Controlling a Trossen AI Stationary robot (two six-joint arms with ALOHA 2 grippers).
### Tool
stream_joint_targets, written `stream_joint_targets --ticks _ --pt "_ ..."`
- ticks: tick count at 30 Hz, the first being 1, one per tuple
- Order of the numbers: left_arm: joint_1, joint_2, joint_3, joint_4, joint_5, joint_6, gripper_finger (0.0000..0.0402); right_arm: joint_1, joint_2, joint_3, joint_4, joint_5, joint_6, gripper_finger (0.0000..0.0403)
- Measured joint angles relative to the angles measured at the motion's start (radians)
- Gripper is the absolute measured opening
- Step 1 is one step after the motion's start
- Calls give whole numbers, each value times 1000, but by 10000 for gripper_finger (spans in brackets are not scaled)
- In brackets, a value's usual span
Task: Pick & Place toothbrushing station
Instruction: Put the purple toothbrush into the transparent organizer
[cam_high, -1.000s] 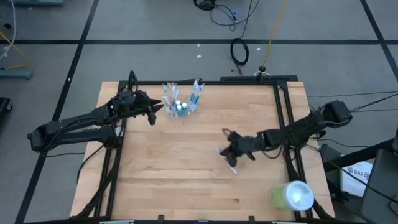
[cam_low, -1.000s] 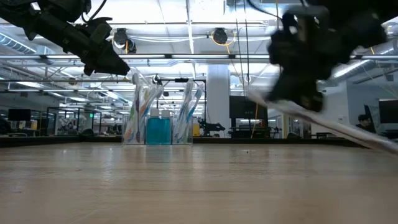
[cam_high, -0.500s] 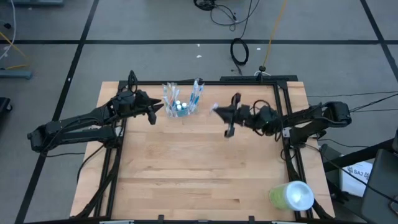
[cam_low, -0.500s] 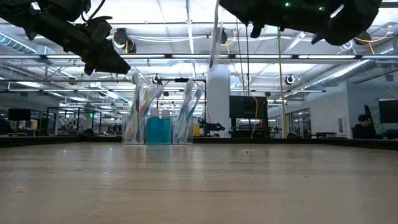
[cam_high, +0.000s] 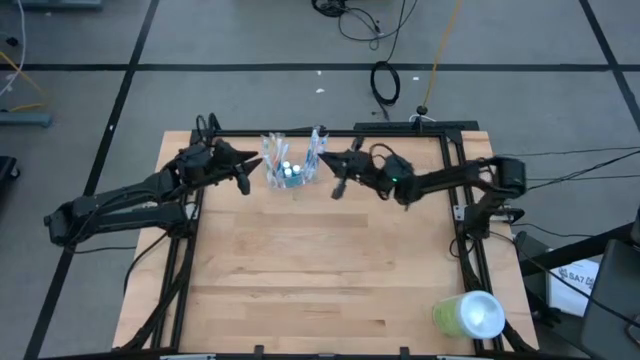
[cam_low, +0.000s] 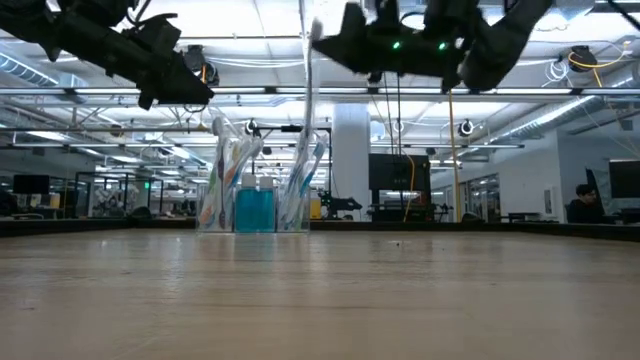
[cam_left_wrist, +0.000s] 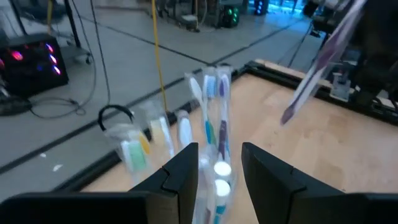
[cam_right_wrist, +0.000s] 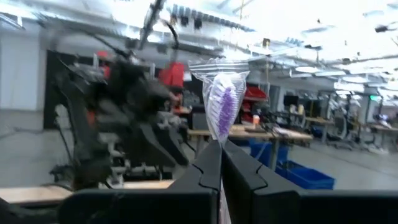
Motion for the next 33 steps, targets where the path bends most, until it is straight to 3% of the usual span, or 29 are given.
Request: stream_joint_targets --ticks 12,22,33 --pt "0 -50 0 33 -20 49 127 -112 250 180 -1 1 94 0" --pt "0 -49 0 -5 -18 47 127 -138 305 175 -74 58 150 0" --pt "0 -49 0 -23 -17 34 127 -141 306 176 -313 83 210 0"
